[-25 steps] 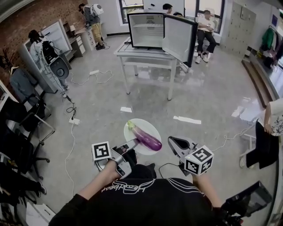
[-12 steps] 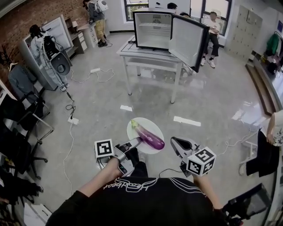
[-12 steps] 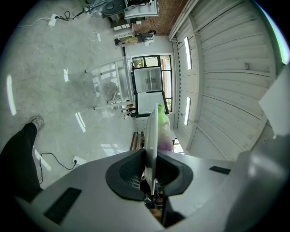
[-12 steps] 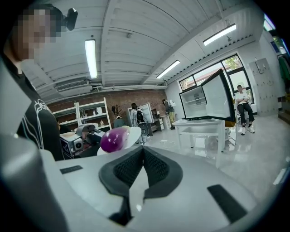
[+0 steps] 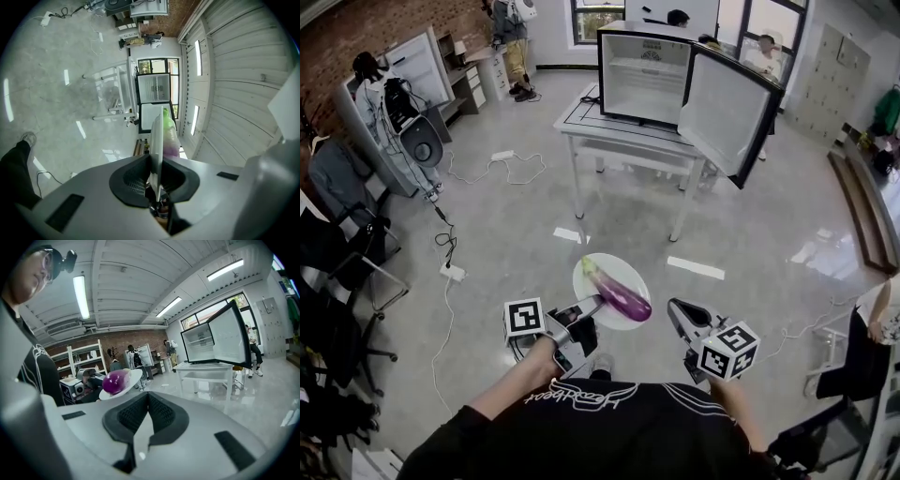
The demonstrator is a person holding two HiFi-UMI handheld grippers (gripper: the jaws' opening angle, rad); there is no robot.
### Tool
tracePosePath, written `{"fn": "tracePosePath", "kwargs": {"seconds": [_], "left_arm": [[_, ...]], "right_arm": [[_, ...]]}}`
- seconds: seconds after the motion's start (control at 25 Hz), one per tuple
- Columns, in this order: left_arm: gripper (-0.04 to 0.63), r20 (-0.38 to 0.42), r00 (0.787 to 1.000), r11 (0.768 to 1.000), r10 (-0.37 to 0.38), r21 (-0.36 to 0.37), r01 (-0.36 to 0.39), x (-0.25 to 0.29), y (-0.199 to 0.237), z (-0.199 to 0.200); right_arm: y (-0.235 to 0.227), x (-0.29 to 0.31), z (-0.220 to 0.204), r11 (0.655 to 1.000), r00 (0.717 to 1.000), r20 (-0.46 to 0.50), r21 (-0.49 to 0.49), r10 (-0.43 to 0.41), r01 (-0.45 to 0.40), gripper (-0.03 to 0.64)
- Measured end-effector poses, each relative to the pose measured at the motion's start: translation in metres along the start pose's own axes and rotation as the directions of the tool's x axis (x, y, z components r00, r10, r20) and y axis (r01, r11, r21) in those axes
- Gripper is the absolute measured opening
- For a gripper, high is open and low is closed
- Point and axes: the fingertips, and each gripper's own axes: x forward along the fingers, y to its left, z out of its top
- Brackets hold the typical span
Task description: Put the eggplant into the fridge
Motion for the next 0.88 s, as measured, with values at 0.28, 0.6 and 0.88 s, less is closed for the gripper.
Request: {"fn": "tracePosePath", "kwargs": {"seconds": [0.28,0.6,0.88], "left_arm": [[0.035,0.016,1.000,1.000,-0.016,-0.018,0.017,0.033,0.003,0.104],[0.035,0.042,0.999,1.000,-0.025,-0.007,0.025,0.053,0.003,0.198],[0.035,0.003,0.998,0.998,-0.056,0.030,0.056,0.072,-0.005,0.229]], "right_arm": [[-0.042,0.100,0.036,1.000,1.000,-0.023,0.003,0.014,-0.014,0.008],[-0.075,0.178,0.072,1.000,1.000,-0.003,-0.001,0.018,-0.018,0.006],[-0.095,0.198,0.090,0.999,0.999,0.030,0.023,-0.031,0.031,0.006]]}}
